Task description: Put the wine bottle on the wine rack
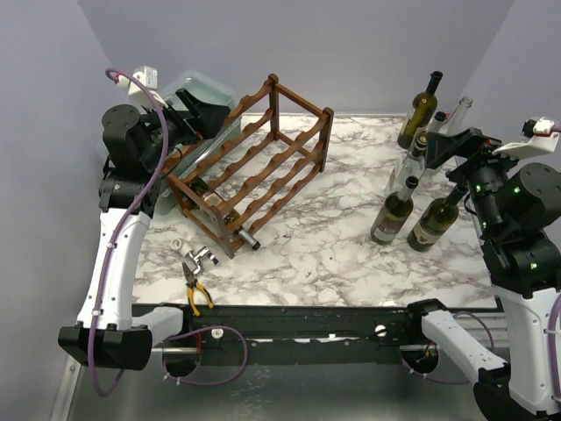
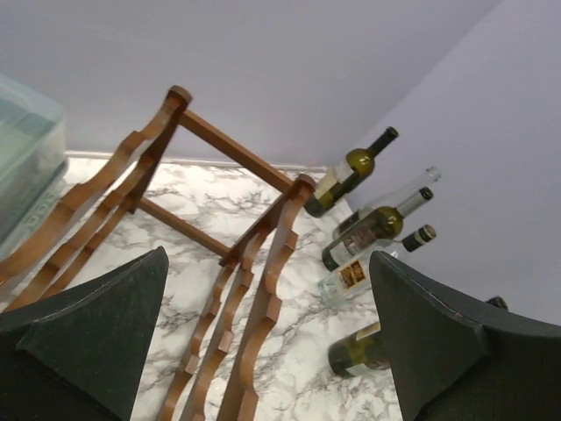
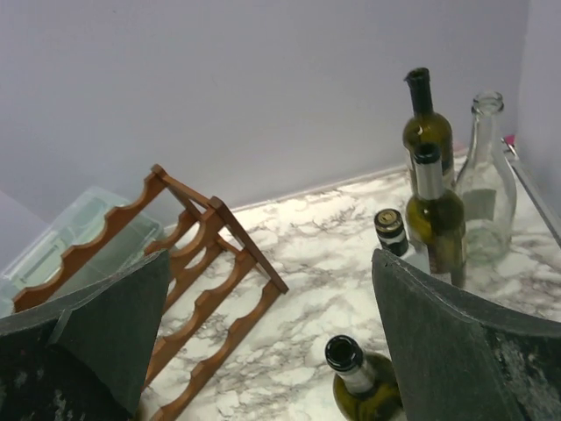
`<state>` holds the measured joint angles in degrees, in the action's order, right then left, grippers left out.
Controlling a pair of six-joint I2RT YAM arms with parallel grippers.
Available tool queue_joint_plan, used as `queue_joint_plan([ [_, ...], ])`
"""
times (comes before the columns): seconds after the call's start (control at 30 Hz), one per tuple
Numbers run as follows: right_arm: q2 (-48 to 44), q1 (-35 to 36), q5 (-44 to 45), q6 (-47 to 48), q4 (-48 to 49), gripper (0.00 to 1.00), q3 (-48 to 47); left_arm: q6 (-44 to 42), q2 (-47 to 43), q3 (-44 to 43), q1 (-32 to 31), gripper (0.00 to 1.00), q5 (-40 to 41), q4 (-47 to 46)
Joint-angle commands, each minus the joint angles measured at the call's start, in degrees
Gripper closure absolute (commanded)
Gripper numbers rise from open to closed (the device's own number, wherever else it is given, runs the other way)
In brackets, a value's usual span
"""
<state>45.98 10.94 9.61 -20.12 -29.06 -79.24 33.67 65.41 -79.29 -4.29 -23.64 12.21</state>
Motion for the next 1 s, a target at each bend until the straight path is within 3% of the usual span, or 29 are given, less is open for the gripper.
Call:
queue_joint_plan([
  [0.0, 1.8, 0.3, 4.2, 1.4, -9.3, 0.0, -2.7, 1.0, 1.9, -2.9, -2.3, 0.01, -5.4, -2.7],
  [0.1, 3.7, 0.3, 4.2, 3.0, -14.2, 0.0, -3.8, -0.3, 3.3, -3.6, -5.1, 0.01, -5.5, -2.7],
  [0.3, 2.3, 0.7, -10.4, 4.9, -13.8, 0.0, 1.7, -4.6, 5.3, -3.4, -11.5, 0.01, -8.6, -2.6],
  [0.4, 3.1, 0.7, -4.0, 4.7, -16.7, 0.0, 1.5, -5.9, 5.2, -3.2, -12.5, 0.01, -10.2, -1.8],
  [0.57, 2.8, 0.7, -6.6, 3.1, -16.4, 0.0, 4.0, -7.5, 4.0, -2.3, -12.8, 0.01, -11.2, -1.1],
  [0.87, 7.2, 0.8, 0.7, 1.6, -19.7, 0.0, 5.1, -8.0, 3.2, 0.1, -12.9, 0.01, -11.1, -1.1],
  [0.97, 8.2, 0.7, 1.7, 0.9, -19.2, 0.06, 6.0, -7.9, 3.1, 0.4, -12.8, 0.01, -11.3, -1.1],
])
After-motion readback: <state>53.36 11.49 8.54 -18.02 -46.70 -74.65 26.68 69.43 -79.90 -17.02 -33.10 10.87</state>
